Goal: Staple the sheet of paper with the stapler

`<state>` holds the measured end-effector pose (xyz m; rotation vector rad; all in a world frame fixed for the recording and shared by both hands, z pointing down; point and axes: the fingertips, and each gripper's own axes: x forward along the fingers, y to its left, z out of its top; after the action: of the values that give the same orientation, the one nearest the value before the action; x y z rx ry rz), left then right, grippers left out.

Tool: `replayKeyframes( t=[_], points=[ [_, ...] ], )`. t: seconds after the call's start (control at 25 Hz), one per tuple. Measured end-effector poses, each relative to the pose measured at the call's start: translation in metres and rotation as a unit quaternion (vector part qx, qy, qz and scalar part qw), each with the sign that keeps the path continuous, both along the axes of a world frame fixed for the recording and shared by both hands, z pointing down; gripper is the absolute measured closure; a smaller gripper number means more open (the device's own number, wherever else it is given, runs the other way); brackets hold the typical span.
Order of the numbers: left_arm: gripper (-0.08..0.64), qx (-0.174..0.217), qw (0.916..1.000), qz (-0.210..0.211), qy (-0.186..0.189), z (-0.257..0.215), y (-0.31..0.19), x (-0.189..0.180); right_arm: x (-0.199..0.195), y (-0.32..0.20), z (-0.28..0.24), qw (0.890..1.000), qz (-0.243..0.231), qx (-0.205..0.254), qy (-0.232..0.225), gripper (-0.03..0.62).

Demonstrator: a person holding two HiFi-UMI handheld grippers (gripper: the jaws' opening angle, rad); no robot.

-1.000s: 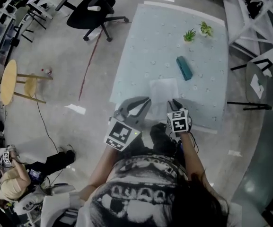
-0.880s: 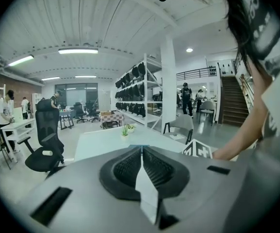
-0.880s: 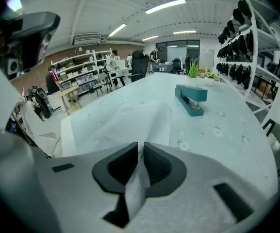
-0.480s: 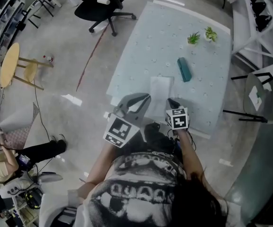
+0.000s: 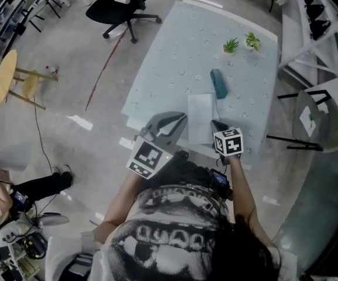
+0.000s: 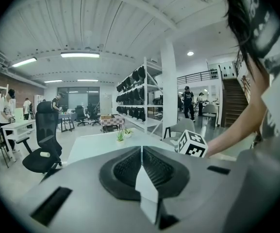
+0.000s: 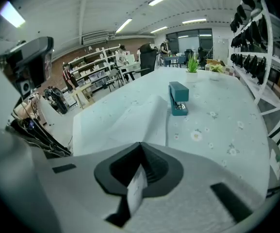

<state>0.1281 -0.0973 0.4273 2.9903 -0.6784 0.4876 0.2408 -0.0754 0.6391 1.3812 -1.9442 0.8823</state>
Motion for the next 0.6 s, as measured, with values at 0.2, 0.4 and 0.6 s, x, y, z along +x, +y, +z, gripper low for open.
replayKeyframes(
  t=[0.2, 0.4, 0.6],
  points=[
    [0.551, 0.0, 1.0, 0.002, 0.007, 0.002, 0.002, 0.007, 0.027, 0.011, 0.003, 0.999, -0.023, -0.022, 0.018, 0.588],
    [0.551, 0.0, 0.9998, -0.008, 0.015, 0.003, -0.006, 0.007, 0.047, 0.016, 0.004, 0.998, -0.037, -0.035, 0.041, 0.588],
    [0.551, 0.001, 0.9997, -0.015, 0.021, 0.003, -0.013, 0.008, 0.059, 0.009, 0.005, 0.996, -0.048, -0.046, 0.054, 0.586]
  ],
)
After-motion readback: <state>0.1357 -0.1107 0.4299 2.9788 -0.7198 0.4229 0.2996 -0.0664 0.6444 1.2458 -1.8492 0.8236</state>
